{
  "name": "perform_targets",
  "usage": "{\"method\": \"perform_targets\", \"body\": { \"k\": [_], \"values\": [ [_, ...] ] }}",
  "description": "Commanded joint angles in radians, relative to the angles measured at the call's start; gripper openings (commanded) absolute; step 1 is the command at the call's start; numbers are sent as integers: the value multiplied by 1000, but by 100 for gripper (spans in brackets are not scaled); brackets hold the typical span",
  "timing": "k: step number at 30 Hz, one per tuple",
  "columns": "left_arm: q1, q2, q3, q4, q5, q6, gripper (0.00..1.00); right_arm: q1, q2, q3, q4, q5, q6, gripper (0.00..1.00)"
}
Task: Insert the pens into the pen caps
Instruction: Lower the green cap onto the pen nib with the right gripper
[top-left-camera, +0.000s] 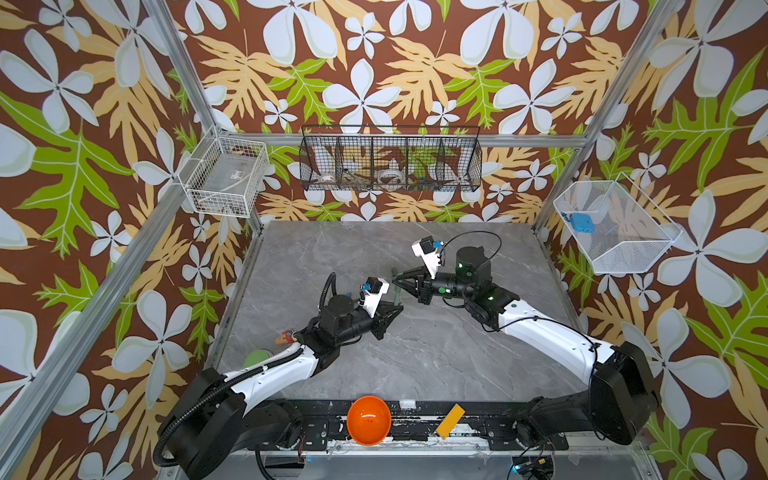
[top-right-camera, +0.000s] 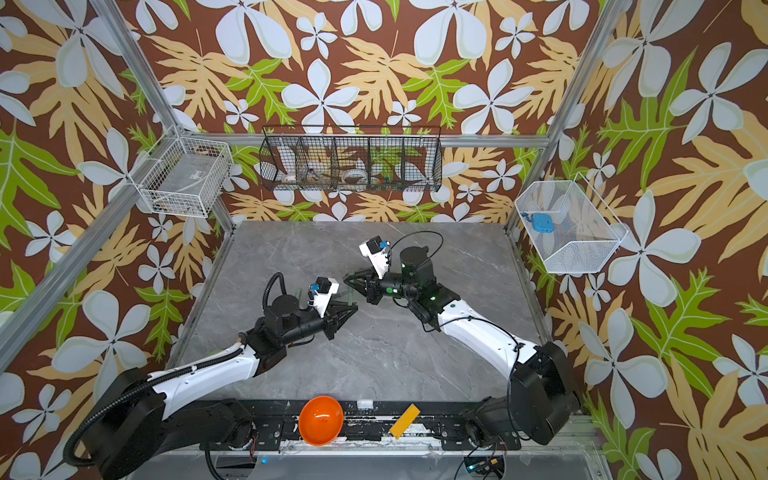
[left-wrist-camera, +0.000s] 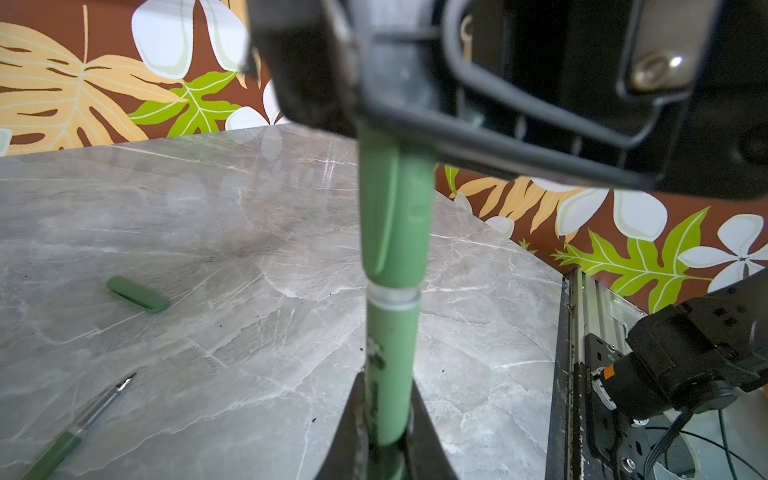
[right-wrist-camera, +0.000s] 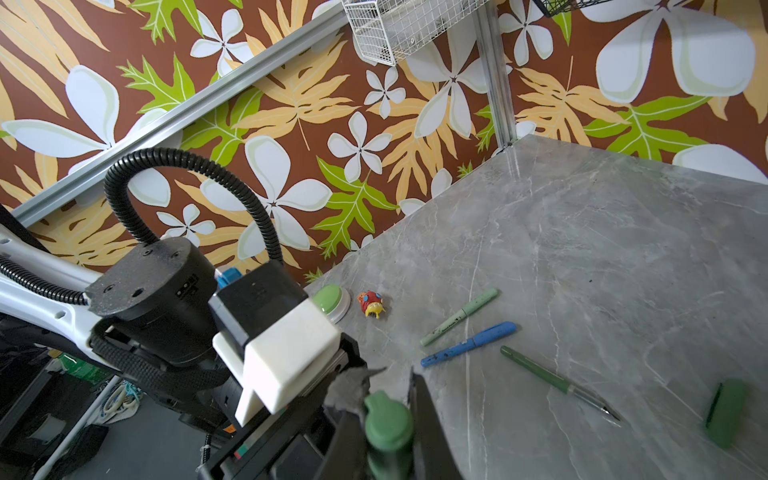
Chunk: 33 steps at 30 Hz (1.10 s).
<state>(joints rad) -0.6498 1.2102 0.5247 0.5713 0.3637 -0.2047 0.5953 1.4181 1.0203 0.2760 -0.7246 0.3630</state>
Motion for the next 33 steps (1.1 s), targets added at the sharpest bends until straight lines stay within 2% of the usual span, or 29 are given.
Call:
{"method": "perform_targets", "body": {
  "k": [1,9,14,18,23,33],
  "values": [
    [-1,3,19,13,-16,7,0,3,-6,-5,-16,-16,-14,0],
    [-1,10,118,72,-90,23,0,3,-14,-29,-49,-21,-39,0],
    [5,-14,119,249,-164,52,0,2,-14,-48,-57,-38,-41,0],
    [18,8,165,316,-169,50,0,3,-17,-93,-3,-52,-12,0],
    [59,43,187,453,-135,-30,0,8,-27,-130,31,-60,6,0],
    [67,74,235,500,-134,-39,0,15,-50,-178,64,-62,28,0]
  ]
}}
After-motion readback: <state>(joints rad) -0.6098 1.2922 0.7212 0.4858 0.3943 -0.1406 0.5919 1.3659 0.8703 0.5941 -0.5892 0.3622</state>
